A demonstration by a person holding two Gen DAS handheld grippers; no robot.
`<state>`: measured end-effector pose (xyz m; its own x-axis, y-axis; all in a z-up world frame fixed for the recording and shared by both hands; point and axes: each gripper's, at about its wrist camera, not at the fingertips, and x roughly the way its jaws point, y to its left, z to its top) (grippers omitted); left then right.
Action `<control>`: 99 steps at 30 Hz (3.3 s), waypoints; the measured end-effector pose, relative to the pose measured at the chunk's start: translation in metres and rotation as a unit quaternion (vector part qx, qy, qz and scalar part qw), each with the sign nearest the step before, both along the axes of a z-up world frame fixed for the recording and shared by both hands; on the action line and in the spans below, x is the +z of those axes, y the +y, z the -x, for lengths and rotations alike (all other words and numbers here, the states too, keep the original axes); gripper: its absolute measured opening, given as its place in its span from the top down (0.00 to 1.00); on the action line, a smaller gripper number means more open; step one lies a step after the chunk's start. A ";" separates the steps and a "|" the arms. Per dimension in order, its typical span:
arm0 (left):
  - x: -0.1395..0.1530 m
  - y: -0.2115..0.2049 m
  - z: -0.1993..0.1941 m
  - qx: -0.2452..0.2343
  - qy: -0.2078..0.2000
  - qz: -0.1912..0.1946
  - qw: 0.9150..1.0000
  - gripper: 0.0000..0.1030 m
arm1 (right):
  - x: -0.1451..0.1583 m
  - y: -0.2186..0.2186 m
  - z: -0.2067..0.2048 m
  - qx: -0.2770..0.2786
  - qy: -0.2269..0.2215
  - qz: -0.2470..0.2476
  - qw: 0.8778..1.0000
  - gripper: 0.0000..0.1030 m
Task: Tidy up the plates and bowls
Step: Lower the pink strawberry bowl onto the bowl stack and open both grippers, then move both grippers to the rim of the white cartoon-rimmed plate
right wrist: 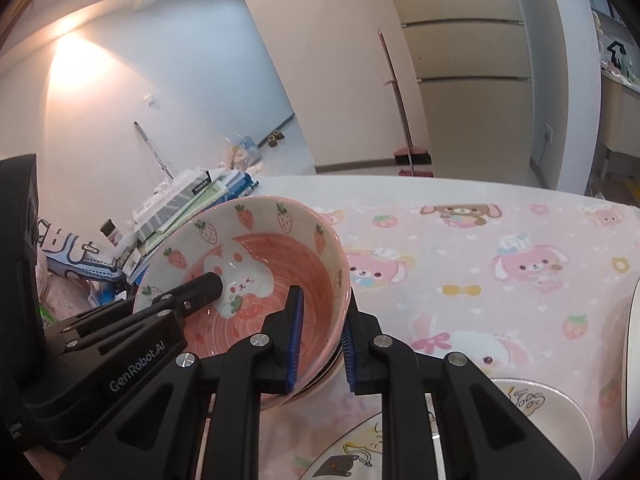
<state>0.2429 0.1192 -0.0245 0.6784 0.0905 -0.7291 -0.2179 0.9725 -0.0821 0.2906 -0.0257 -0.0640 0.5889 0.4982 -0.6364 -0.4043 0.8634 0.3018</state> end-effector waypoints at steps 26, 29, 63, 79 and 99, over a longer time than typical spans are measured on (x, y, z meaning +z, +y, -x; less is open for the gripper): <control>0.000 -0.012 0.001 -0.023 0.010 -0.017 1.000 0.71 | -0.011 0.004 -0.009 0.002 0.030 0.028 0.999 0.80; 0.004 -0.008 0.003 -0.027 0.008 0.002 1.000 0.67 | -0.010 0.002 -0.009 0.002 0.032 0.027 0.999 0.80; 0.092 -0.037 0.067 -0.061 -0.134 -0.009 0.989 0.24 | 0.097 -0.085 0.047 -0.078 -0.092 0.049 0.991 0.67; 0.143 -0.194 0.154 -0.220 -0.229 0.052 0.947 0.03 | 0.179 -0.321 0.217 -0.204 -0.154 0.065 0.965 0.54; 0.047 -0.422 0.144 -0.400 -0.009 0.052 0.915 0.03 | 0.053 -0.537 0.293 -0.351 0.006 -0.024 0.936 0.54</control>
